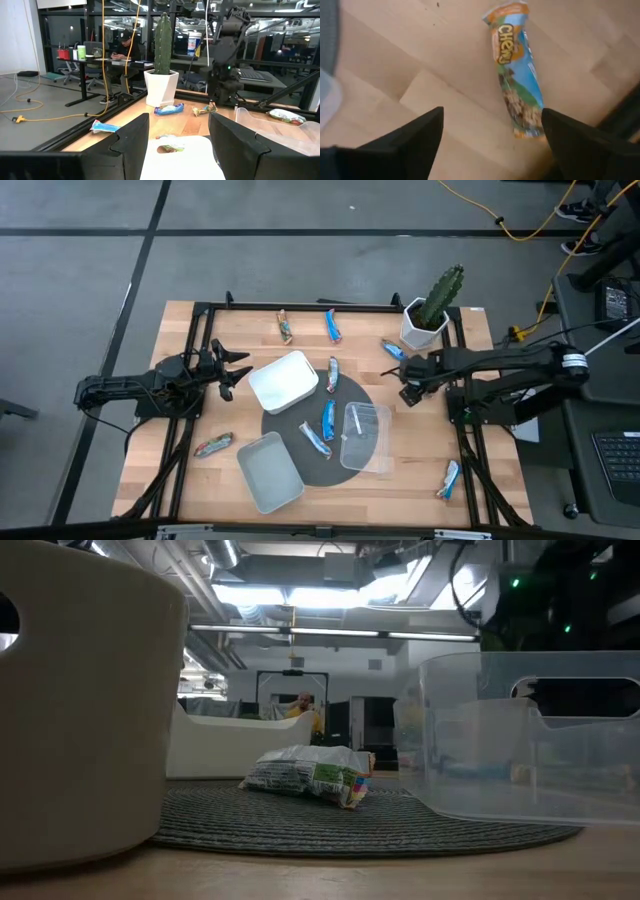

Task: Pick and place Granola Bars by type
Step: Put the orange granola bar into the white bin

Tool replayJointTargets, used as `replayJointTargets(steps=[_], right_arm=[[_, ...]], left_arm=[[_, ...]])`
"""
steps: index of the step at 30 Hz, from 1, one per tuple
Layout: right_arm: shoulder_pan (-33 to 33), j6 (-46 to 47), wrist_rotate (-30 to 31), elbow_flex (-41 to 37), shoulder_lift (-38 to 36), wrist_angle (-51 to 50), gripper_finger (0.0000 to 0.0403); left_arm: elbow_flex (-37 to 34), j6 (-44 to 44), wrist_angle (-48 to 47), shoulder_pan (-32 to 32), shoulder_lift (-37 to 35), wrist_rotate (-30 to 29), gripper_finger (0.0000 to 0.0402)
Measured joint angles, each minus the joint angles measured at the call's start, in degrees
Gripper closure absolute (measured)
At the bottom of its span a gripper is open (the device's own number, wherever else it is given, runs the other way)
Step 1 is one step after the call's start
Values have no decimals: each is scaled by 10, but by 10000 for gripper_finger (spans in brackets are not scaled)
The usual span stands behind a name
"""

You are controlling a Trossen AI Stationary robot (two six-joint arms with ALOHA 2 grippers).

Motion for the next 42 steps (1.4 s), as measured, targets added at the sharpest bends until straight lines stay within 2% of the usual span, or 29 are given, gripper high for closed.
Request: replayJointTargets(steps=[5, 11, 17, 21, 24, 28, 32, 39, 42], right_arm=[[-22, -71, 4, -4, 64, 46, 67], [-50, -132, 63, -4, 133, 52, 68], [-66, -191, 27, -4, 161, 115, 68], [-68, -222, 24, -4, 169, 127, 77], [-72, -248, 19, -3, 174, 133, 107], [-88, -266, 1, -15, 173, 146, 169], [-98, -262, -28, -24, 171, 156, 244], [-95, -249, -23, -12, 165, 155, 379], [-95, -236, -23, 4, 157, 160, 384]], left_arm=[[0, 0, 0, 0, 0, 0, 203], [0, 0, 0, 0, 0, 0, 203], [0, 0, 0, 0, 0, 0, 203], [0, -3, 0, 0, 0, 0, 203], [0, -14, 0, 0, 0, 0, 203], [0, -15, 0, 0, 0, 0, 203], [0, -15, 0, 0, 0, 0, 203], [0, -15, 0, 0, 0, 0, 203], [0, -15, 0, 0, 0, 0, 203]])
